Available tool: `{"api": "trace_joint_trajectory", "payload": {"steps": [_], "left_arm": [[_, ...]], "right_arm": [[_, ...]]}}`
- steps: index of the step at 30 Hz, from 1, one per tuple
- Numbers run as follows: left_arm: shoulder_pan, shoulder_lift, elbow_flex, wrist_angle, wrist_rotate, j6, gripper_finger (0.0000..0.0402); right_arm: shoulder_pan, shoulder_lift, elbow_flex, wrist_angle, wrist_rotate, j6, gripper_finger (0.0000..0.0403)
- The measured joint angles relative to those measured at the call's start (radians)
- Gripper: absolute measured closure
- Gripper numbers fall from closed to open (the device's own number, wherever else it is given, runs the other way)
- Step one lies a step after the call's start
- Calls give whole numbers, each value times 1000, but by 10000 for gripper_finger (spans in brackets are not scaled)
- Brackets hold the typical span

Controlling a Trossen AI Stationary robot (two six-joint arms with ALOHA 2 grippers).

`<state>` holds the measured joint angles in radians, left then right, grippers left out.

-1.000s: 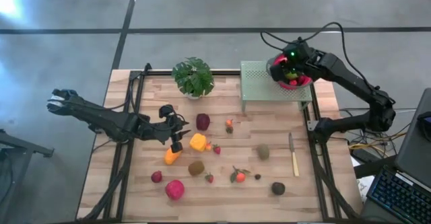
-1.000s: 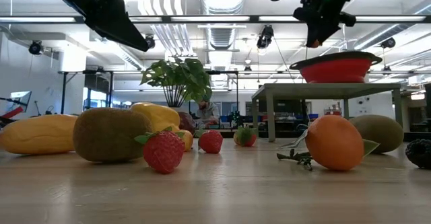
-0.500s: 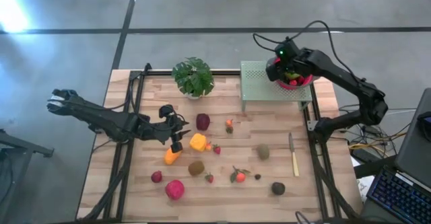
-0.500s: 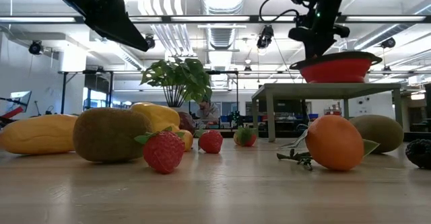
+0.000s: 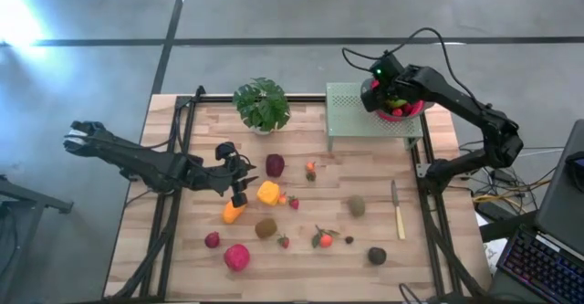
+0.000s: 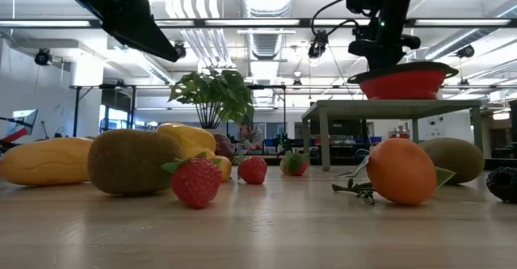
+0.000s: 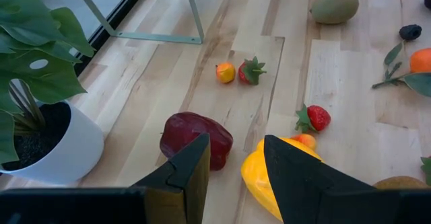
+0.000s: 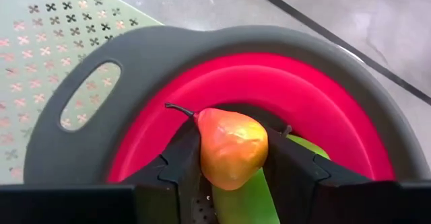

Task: Pick & Place Fruit
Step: Put the orange pear into the red strainer bowl on the shelf, then put the blackberry into the red strainer bowl on the shelf

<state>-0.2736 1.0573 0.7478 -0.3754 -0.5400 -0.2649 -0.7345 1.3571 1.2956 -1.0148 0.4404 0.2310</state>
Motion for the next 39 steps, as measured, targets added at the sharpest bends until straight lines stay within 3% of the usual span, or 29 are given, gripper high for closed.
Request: {"api": "trace_joint_trajectory", "payload": {"steps": [7, 30, 35, 39], "left_arm": [[0, 0, 0, 0, 0, 0, 255], [0, 0, 0, 0, 0, 0, 255], [0, 0, 0, 0, 0, 0, 255], [0, 0, 0, 0, 0, 0, 255]], "right_arm": [[0, 1, 0, -7, 0, -3, 272], [2, 1, 20, -7, 5, -29, 195], [6, -19, 60, -6, 1, -29, 195], [21, -43, 77, -4, -64, -29, 206]]}}
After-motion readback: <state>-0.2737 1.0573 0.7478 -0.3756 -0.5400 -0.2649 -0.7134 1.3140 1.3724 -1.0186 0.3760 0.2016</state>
